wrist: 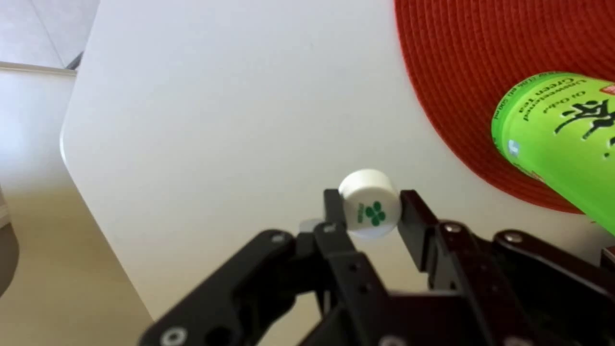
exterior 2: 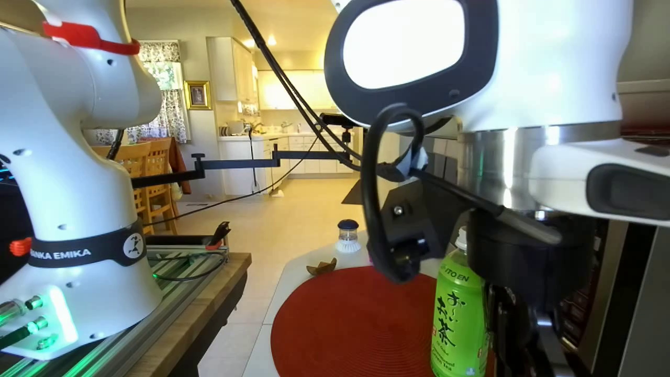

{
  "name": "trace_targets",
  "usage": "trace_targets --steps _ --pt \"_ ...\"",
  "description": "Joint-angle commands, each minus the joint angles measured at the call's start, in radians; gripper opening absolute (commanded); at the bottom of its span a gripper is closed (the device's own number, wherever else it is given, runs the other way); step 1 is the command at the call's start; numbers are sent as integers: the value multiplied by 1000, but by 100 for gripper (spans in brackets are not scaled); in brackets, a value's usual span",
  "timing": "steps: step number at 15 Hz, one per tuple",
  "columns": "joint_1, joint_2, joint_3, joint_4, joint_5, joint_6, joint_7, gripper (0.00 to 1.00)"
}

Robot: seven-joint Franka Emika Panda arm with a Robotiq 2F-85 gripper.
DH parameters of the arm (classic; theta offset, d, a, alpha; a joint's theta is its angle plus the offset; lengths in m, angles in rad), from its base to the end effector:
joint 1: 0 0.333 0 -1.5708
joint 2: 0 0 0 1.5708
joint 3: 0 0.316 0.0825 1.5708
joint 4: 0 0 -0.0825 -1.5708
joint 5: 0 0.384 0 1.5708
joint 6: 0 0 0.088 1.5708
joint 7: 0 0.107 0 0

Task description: Take the cap off of the green bottle

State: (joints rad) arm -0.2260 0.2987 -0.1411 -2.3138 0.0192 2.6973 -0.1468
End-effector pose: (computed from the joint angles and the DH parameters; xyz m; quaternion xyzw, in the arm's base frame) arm 0.4977 -0.1934 0.2233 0.9923 -0.1143 0.0385 0.0267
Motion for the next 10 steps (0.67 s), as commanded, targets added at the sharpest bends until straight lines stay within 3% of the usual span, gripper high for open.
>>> trace_targets --steps 1,10 --pt "-14 57 5 23 29 53 4 9" --pt "-80 161 53 57 89 110 -24 9"
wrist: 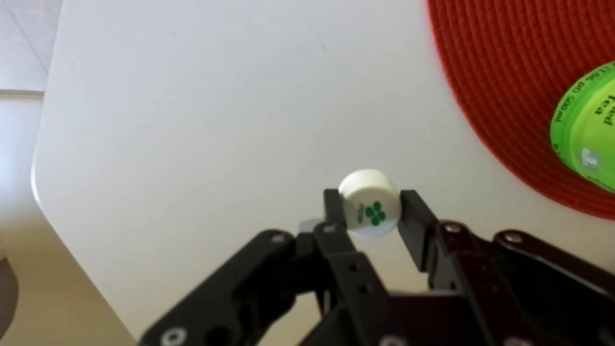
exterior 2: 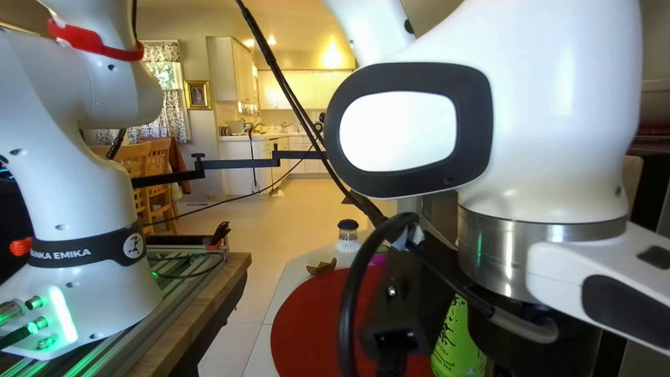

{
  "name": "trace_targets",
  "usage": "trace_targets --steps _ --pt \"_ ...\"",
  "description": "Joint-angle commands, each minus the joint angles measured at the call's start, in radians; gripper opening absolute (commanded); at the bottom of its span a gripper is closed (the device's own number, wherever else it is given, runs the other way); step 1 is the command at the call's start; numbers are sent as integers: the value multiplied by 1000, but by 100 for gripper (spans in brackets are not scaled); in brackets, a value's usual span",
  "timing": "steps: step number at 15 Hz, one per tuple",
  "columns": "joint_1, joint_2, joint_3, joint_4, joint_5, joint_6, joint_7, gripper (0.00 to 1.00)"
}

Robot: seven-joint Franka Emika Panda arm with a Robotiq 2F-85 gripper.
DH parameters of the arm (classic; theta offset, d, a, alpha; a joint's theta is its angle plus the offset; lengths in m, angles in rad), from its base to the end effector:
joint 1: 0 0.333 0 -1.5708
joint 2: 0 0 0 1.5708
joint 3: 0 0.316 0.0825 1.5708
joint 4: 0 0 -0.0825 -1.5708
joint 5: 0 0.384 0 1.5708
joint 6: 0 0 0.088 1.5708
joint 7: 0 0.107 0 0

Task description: Take the cap off of the green bottle

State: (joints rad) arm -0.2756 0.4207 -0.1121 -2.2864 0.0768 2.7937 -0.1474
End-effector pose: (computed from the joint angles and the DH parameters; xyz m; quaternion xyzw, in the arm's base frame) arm 0.4961 -0.2085 0.1767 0.9878 -0.1491 0.0416 0.0196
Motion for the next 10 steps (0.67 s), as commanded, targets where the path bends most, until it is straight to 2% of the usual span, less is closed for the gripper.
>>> trace_targets --steps 1,6,10 --pt "-34 50 23 35 30 15 -21 9" --pt "-59 87 34 53 31 39 -24 9" --pt "-96 99 69 60 51 56 -42 9"
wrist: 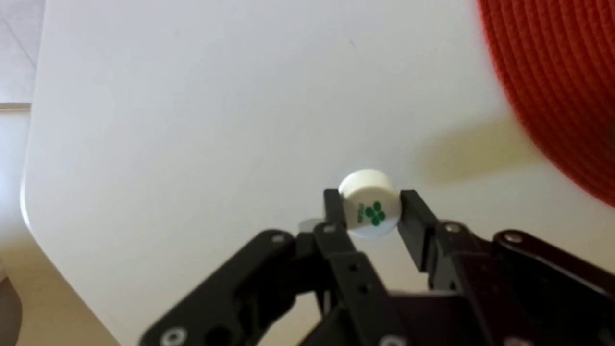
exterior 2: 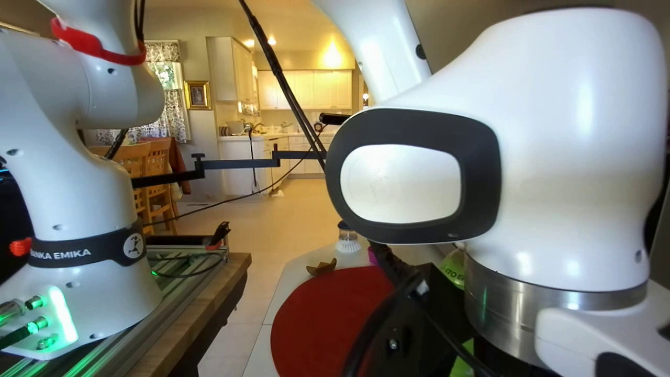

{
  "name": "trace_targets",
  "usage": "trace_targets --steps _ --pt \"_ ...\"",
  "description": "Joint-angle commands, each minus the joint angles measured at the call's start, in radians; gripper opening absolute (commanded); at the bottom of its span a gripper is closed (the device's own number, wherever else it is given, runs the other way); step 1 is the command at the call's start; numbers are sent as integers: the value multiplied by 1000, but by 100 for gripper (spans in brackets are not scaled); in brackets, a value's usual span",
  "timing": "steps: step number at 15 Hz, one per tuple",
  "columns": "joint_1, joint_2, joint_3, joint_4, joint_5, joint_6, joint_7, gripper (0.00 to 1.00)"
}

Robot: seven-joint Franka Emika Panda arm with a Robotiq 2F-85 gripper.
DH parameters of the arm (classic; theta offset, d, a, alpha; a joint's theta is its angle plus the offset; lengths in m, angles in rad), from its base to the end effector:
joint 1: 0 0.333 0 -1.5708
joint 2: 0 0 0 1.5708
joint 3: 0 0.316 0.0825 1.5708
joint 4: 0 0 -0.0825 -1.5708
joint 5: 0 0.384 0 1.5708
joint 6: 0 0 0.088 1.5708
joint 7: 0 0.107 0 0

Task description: Take the cap off of the green bottle

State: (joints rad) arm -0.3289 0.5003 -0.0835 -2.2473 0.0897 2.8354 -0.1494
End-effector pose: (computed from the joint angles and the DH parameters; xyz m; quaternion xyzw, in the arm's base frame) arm 0.4965 -0.2242 0.1500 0.9850 -0.1667 0.0424 0.0168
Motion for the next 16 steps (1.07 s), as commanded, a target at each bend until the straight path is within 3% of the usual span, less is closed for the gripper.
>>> trace_targets --steps 1,6,7,9,13,16 --pt "-52 21 50 23 43 13 -45 9" --pt "-66 30 61 35 45 9 -47 9" --pt "-56 29 50 34 33 9 -40 59" --pt "-52 22 48 31 27 7 -43 66" --pt "-13 3 16 32 -6 -4 -22 96" --pt "64 -31 -61 29 -79 -34 30 100"
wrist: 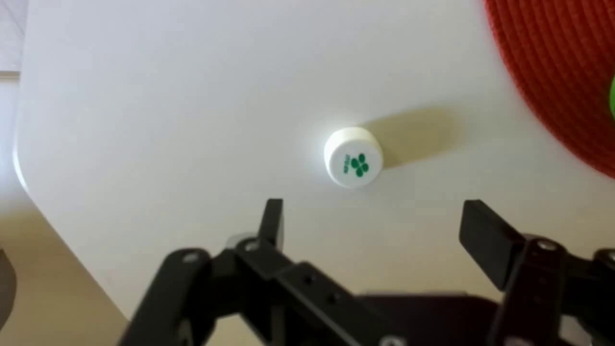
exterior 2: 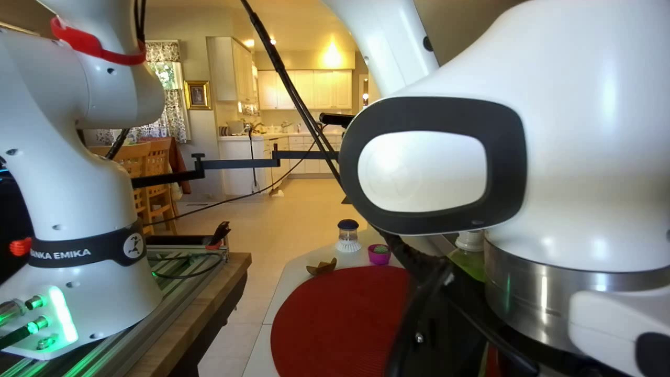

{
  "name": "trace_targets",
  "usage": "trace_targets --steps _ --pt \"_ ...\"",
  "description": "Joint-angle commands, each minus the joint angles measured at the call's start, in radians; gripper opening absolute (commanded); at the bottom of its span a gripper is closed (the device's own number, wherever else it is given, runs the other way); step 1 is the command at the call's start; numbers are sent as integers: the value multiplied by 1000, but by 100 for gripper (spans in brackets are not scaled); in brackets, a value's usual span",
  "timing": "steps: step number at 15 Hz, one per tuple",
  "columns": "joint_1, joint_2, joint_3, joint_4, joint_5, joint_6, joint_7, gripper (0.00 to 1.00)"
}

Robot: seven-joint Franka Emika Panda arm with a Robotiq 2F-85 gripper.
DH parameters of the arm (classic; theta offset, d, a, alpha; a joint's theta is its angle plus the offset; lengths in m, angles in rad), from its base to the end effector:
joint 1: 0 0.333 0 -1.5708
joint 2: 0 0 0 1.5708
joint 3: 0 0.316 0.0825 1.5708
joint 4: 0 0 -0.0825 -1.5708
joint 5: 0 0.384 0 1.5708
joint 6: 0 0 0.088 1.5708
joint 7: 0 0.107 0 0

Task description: Take the cap off of the green bottle

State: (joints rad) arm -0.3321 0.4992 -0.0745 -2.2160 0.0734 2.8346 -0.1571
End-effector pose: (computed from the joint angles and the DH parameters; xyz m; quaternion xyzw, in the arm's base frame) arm 0.5105 -0.2251 0.1605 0.9864 -0.1526 0.0572 0.0211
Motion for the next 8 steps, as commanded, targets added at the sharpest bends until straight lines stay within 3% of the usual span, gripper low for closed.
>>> trace_targets --steps 1,8 --pt "91 -45 -93 -2 -84 -37 52 100" --pt "189 -156 -181 16 -211 -170 121 100"
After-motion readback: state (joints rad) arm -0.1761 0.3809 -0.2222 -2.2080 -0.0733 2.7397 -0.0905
